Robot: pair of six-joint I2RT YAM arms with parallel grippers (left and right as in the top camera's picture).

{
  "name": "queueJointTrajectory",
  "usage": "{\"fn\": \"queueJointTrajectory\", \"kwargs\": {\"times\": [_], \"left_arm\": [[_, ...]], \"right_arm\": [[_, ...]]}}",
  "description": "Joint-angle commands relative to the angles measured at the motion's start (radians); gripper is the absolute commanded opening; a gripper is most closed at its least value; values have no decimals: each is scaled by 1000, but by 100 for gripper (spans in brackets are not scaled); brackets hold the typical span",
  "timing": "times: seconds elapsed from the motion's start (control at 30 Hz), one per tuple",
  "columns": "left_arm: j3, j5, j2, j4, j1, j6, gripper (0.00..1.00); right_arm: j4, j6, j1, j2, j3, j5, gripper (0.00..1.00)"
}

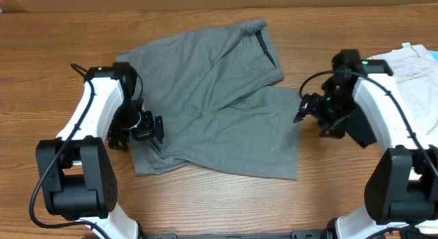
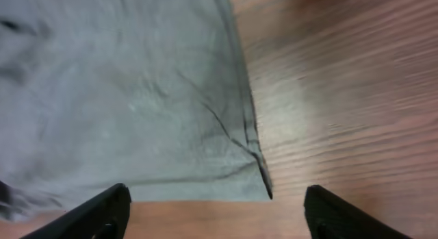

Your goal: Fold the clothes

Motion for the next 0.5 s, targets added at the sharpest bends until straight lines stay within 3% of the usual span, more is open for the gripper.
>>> {"fn": "queueJointTrajectory", "kwargs": {"times": [0.0, 0.3, 0.47], "left_arm": [[-75, -27, -15, 48, 11, -42, 100], [-146, -22, -14, 147, 100, -96, 100], [-146, -16, -14, 154, 121, -95, 100]], "right_arm": [[16, 4, 58, -4, -75, 5, 100], [212, 139, 147, -4, -376, -75, 100], [215, 167, 147, -4, -452, -85, 100]]}}
